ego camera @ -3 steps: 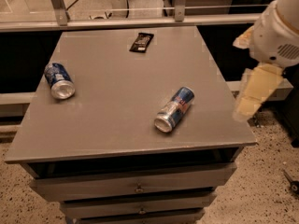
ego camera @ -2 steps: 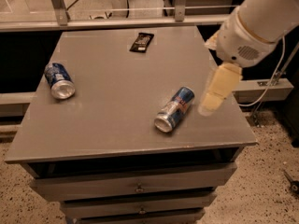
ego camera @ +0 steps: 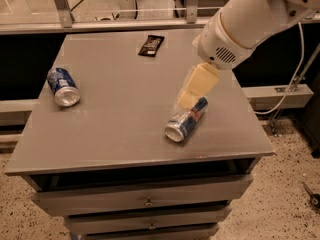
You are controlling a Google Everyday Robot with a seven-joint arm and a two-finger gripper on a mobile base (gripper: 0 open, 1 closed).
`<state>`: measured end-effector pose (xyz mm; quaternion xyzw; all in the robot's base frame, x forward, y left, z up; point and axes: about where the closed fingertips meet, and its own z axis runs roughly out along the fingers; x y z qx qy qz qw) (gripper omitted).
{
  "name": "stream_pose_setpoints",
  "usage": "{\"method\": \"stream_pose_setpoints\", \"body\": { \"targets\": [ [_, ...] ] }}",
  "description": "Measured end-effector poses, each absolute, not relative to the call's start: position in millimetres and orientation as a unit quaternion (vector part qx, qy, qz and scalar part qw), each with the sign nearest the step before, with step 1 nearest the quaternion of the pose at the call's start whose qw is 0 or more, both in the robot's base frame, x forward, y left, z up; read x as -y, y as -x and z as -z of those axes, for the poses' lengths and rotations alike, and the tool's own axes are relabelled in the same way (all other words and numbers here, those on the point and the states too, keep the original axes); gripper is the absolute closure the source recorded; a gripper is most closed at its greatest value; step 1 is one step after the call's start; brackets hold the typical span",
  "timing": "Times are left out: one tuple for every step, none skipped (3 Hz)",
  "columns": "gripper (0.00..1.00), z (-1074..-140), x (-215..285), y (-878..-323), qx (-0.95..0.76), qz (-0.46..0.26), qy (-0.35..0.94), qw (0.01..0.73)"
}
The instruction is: Move pepsi can near rxbar chocolate
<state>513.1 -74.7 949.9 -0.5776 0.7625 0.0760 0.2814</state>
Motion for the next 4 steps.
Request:
{"method": "stream_pose_setpoints", "body": {
  "targets": [
    [0.0,-950,75,-513,-0.762,-0.076,0.578,0.281],
    [0.0,-946,33,-511,-0.746,-0.105,0.588,0.296],
    [0.0,-933,-51,-507,-0.72,-0.16,0.599,0.313],
    [0.0,-920,-133,-504,-0.699,-0.204,0.601,0.331]
  ]
}}
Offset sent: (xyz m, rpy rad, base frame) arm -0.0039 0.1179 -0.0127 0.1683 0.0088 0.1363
